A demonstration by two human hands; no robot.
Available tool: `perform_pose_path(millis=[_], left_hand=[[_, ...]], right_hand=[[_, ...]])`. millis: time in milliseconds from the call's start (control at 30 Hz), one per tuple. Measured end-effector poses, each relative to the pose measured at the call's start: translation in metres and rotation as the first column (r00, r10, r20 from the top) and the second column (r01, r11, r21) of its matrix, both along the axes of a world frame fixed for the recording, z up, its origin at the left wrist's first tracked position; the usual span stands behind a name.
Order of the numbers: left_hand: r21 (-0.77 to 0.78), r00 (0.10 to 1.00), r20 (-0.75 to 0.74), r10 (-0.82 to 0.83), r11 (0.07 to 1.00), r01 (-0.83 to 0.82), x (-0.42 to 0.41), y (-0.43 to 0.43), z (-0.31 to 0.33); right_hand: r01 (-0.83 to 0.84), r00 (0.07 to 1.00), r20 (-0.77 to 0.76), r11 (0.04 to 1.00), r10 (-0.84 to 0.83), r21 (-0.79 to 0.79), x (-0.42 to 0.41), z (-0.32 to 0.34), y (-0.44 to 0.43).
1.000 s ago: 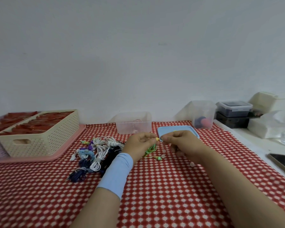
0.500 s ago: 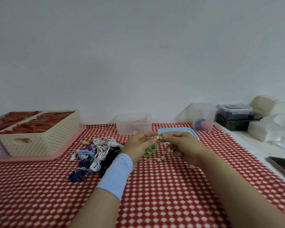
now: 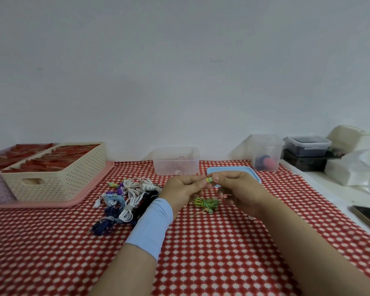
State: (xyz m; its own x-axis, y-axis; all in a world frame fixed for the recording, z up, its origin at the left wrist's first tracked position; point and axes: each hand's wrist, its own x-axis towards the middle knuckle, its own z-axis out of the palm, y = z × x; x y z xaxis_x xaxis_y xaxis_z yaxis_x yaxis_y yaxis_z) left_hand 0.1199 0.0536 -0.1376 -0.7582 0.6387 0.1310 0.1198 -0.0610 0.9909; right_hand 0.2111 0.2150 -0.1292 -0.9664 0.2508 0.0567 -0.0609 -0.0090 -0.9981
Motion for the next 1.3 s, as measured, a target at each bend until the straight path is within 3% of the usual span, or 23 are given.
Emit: perform_pose_path(millis=[267,433,633,767,900,1133,1300], left_hand=[[0.009,0.999,-0.028,-0.032,0.999,0.032,0.001,0.003,-0.003],[0.103,0.992,0.106,-0.07,0.993,0.059,0.003,0.007,-0.004],[0.02,0.997,0.061,-0.045,0.999,0.043,0.001,0.004,-0.004],[-0.033,0.998,0.044,0.043,0.999,-0.042,-0.001,0.005,-0.003],[-0.081,0.99,-0.065,0.127,0.988,-0.132,-0.004,0.003,-0.003],[-0.102,0.976,-0.16,0.149,0.981,-0.166,0.0,0.003,0.0],[-0.095,0.973,-0.181,0.144,0.982,-0.163,0.002,0.002,0.0]], right_hand=[[0.002,0.999,0.046,1.0,-0.002,-0.007,0.003,0.003,-0.001],[-0.005,1.0,0.028,0.999,0.007,-0.051,0.003,0.005,-0.002],[0.024,0.996,0.083,0.998,-0.02,-0.051,0.003,0.004,-0.005],[0.099,0.995,-0.001,0.994,-0.099,0.04,0.003,0.006,-0.01],[0.112,0.994,-0.021,0.983,-0.11,0.144,0.006,0.01,-0.011],[0.169,0.985,-0.061,0.962,-0.16,0.216,0.004,0.008,-0.01],[0.123,0.992,-0.052,0.95,-0.113,0.287,0.007,0.008,-0.007]])
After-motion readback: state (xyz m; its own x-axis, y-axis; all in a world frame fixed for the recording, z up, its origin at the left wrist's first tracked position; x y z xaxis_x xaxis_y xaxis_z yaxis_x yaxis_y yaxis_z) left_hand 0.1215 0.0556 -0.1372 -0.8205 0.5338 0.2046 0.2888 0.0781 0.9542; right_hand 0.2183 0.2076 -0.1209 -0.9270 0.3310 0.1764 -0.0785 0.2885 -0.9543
